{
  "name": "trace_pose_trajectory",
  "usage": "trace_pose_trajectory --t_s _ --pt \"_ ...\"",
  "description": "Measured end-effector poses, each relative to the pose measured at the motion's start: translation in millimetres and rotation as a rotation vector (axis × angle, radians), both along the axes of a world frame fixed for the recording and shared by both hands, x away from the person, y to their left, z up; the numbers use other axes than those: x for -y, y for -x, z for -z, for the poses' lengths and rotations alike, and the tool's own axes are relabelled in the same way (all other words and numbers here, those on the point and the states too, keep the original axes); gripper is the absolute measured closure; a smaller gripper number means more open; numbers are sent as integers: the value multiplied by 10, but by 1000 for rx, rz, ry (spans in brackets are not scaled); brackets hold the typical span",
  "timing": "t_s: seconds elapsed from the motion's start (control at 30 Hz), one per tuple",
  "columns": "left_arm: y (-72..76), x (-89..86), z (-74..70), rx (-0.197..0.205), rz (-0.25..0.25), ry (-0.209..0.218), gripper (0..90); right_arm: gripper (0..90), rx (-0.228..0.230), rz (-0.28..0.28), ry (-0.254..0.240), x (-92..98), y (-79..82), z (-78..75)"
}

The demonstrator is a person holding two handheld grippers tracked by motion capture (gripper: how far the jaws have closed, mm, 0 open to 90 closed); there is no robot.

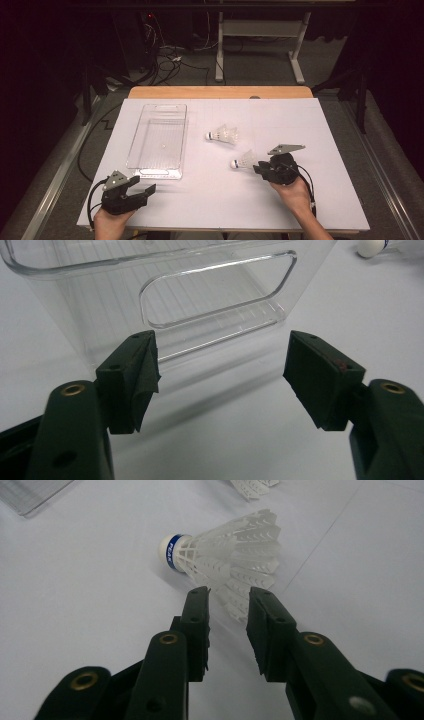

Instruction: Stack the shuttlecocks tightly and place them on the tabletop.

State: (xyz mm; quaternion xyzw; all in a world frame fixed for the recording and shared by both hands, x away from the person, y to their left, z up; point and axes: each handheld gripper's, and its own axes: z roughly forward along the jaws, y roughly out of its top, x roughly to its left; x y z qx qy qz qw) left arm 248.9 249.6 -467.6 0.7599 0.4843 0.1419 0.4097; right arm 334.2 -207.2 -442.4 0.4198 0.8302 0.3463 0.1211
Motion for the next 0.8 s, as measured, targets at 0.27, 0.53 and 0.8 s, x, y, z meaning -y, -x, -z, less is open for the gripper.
trace_pose_trajectory --t_s 0.27,0.53,0.8 --pt "-3 1 0 0 2 -3 311 775 -8 -18 -11 -11 -22 17" --pt "-3 2 1 1 2 -1 310 836 -9 -46 -6 -28 -45 31" --pt "-8 1 2 -1 5 -3 310 857 -10 -56 -14 -21 -55 33"
